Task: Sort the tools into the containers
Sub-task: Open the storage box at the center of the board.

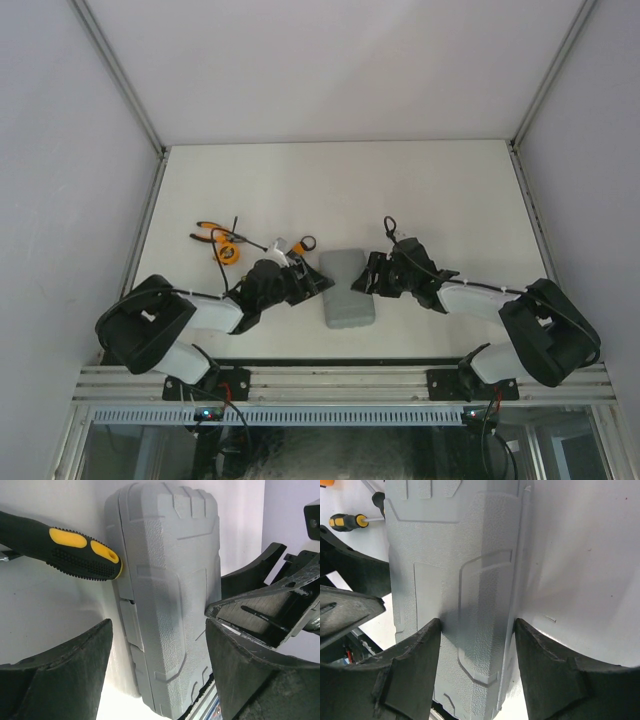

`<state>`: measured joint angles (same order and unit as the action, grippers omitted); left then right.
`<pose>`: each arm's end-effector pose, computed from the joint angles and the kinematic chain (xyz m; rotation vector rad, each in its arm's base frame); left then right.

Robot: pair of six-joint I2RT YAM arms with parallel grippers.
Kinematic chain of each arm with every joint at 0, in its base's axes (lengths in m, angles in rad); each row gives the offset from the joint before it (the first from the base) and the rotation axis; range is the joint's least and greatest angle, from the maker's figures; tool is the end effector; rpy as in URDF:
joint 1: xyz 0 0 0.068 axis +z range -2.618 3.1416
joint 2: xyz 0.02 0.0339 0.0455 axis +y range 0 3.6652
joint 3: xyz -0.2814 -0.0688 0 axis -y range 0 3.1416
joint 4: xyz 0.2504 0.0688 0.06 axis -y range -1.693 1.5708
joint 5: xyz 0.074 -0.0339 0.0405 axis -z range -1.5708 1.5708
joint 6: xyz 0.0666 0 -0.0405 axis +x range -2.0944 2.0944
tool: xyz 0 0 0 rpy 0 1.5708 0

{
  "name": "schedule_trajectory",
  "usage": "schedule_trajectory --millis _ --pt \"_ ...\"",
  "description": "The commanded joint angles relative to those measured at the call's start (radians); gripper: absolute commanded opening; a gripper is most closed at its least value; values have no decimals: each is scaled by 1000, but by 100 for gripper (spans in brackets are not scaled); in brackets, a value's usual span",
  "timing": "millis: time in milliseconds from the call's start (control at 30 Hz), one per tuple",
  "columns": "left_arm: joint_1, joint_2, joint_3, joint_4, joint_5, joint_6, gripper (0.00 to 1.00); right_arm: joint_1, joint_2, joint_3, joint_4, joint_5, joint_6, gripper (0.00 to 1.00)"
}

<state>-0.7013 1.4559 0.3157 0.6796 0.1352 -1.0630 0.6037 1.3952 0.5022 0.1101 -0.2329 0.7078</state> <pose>0.2022 -0.1825 0.1283 -0.3135 2.2424 -1.1805 0.2160 0.1676 0.1352 0.0087 2.5173 0.8704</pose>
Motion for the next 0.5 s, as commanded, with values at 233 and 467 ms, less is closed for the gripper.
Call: schedule_trajectory --millis 233,467 --pt "-37 146 -12 243 64 -70 80 -74 60 -111 -118 35 -6 37" --pt "-65 208 -17 327 70 -106 80 -126 92 -152 -75 15 36 22"
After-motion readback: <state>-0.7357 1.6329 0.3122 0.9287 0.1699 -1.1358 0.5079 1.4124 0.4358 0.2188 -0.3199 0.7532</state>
